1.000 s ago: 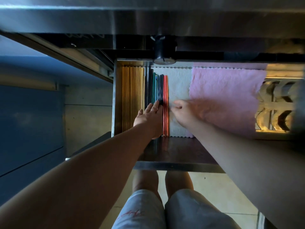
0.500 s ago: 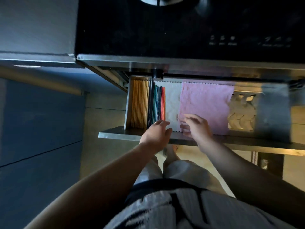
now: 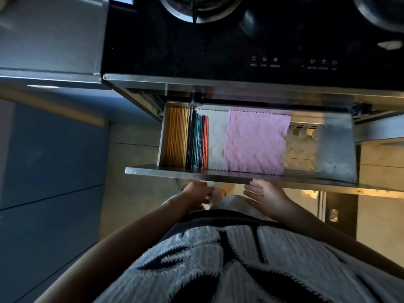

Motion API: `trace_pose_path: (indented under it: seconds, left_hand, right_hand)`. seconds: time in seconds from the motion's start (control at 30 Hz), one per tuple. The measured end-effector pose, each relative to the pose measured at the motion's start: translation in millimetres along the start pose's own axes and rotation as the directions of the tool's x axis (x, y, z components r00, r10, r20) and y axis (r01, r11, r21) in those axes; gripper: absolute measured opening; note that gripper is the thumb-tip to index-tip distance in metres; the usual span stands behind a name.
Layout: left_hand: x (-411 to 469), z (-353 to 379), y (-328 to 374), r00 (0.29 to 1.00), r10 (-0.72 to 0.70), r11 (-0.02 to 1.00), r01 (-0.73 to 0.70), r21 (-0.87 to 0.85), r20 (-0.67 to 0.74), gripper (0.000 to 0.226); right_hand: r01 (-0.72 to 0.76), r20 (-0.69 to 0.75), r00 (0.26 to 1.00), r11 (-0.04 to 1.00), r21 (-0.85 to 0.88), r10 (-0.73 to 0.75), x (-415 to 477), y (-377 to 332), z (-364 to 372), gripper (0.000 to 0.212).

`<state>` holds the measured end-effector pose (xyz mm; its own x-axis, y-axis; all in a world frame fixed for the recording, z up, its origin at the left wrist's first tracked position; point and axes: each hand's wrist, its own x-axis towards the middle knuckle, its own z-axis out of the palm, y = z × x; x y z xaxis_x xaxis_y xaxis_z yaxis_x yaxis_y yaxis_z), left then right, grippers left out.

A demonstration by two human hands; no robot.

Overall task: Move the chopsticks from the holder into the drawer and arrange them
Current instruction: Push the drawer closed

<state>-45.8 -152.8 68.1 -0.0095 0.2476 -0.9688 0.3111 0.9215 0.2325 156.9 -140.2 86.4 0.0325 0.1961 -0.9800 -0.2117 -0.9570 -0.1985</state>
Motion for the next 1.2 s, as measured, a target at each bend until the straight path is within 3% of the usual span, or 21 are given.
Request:
trace_pose_path:
  seconds: [0.33, 0.53, 0.73, 0.93, 1.2]
  left_hand:
    - [-2.1, 13.1, 7.1, 0.983, -0.144, 0.882, 0.178, -0.437, 0.111, 0.002]
    - [-1.0, 10.9, 14.9, 0.987, -0.081, 0.842, 0.142, -0.521, 0.138, 0.027]
    - [6.2, 3.9, 38.1, 0.993, -0.011, 0.816, 0.076, -0.573, 0.117, 0.008]
    - [13.1, 1.2, 76.8, 0.996, 0.035, 0.753, 0.031, -0.657, 0.087, 0.009]
    - [29.0, -6.4, 129.0, 0.995, 0.101, 0.757, -0.064, -0.651, 0.02, 0.017]
  right_hand:
    - [-0.085, -0.036, 0.995, 0.983, 0.161, 0.092, 5.3, -6.8, 1.4, 0.039]
    - [-0.059, -0.045, 0.997, 0.981, 0.187, 0.069, 12.2, -16.4, 1.5, 0.017]
    - [-0.024, -0.064, 0.997, 0.974, 0.224, 0.039, 22.2, -41.0, 11.8, 0.013]
    - [0.029, -0.051, 0.999, 0.953, 0.303, -0.014, 33.3, -72.1, 23.2, 0.014]
    - [0.097, -0.014, 0.995, 0.912, 0.4, -0.1, 44.7, -122.7, 37.5, 0.013]
